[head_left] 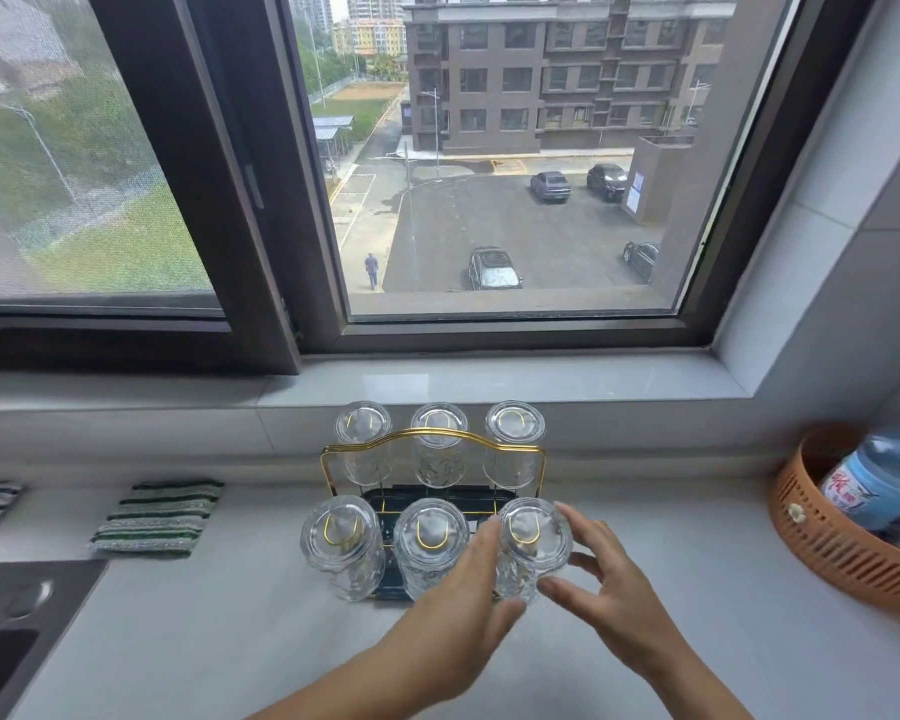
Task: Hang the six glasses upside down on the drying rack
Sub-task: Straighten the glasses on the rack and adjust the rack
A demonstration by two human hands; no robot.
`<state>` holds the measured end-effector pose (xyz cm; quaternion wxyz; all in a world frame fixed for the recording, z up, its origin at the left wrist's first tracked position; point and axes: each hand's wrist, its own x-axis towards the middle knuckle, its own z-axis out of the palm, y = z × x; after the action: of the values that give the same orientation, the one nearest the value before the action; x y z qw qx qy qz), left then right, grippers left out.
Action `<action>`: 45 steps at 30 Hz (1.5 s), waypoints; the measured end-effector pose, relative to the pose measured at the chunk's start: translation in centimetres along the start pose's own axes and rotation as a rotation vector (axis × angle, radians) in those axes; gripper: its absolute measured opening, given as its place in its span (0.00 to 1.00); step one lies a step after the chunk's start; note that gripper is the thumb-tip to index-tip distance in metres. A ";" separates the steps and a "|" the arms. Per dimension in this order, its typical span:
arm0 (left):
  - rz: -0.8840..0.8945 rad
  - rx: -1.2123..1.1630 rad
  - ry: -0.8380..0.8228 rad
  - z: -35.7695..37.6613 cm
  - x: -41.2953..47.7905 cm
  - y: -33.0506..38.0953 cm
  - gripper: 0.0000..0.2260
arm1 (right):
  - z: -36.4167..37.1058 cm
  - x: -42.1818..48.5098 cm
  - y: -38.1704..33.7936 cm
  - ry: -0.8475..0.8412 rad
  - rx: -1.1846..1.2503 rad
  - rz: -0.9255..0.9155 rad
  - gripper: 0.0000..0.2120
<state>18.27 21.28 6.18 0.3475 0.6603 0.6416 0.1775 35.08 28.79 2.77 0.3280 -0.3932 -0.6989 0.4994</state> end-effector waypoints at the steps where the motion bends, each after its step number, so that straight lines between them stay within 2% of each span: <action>1: -0.018 -0.026 0.022 0.0 0.2 0.2 0.31 | 0.0 0.1 -0.2 -0.004 -0.012 -0.014 0.29; 7: -0.105 -0.007 0.123 -0.2 1.3 1.6 0.26 | -0.2 0.5 -0.3 -0.043 -0.050 -0.020 0.28; 13: -0.151 0.014 0.160 -0.2 1.3 2.0 0.26 | -0.4 0.5 -0.3 -0.074 -0.034 0.008 0.28; 25: -0.134 0.041 0.201 -0.2 1.6 2.0 0.24 | -0.8 1.1 0.0 -0.125 -0.038 0.011 0.30; 32: -0.091 0.046 0.210 -0.5 1.5 1.7 0.18 | -1.5 1.8 -0.4 -0.229 0.010 0.036 0.32; 38: -0.121 0.084 0.182 -0.5 1.5 1.6 0.23 | -1.5 1.9 -0.5 -0.251 0.037 0.035 0.31; 41: -0.132 0.119 0.172 -0.5 1.5 1.6 0.27 | -2.1 1.8 -0.9 -0.272 -0.049 0.037 0.31; 43: -0.131 0.140 0.176 -0.6 1.5 1.6 0.28 | -2.9 2.3 -1.5 -0.229 -0.092 0.023 0.29; 45: -0.129 0.145 0.183 -0.5 1.5 1.6 0.27 | -4.0 3.7 -2.3 -0.071 -0.101 0.003 0.21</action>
<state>19.23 22.95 7.33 0.2496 0.6221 0.7229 0.1677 36.21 33.30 6.32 0.2821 -0.3924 -0.7338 0.4775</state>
